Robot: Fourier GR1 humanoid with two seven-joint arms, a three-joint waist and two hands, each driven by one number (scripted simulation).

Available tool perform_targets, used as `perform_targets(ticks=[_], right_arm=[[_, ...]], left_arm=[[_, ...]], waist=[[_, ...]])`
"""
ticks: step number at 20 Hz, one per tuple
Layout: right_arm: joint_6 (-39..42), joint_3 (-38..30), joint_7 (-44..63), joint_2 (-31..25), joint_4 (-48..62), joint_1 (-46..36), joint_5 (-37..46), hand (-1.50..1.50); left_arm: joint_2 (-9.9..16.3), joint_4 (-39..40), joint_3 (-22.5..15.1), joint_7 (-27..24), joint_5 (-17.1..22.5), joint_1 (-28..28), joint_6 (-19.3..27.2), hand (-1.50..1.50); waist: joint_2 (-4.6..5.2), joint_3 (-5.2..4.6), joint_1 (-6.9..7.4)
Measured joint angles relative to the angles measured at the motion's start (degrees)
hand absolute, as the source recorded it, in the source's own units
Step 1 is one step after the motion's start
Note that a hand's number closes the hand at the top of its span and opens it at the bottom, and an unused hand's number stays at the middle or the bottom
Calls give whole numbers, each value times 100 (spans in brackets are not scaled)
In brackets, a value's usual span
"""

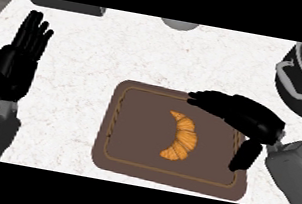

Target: Pick the croissant from the tray and place it in the pot

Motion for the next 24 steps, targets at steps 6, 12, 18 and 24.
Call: perform_targets(ticks=[6,12,18,24], right_arm=[[-64,-39,-339,316,87,312,579,-150],[-201,-182,-624,770,284,392,1067,-150],[-243,-227,-266,1140,352,384,1638,-150],[-424,-288,-338,1459,717,478,2119,-150]], left_arm=[[-103,180,137,21,-62,-156,-101,0],[-155,226,246,41,-180,-236,-191,0],[-200,139,289,81,-266,-150,-287,0],[-345,68,315,132,-351,-107,-286,0]], waist=[[3,2,-4],[4,1,0],[3,2,2],[5,3,6]])
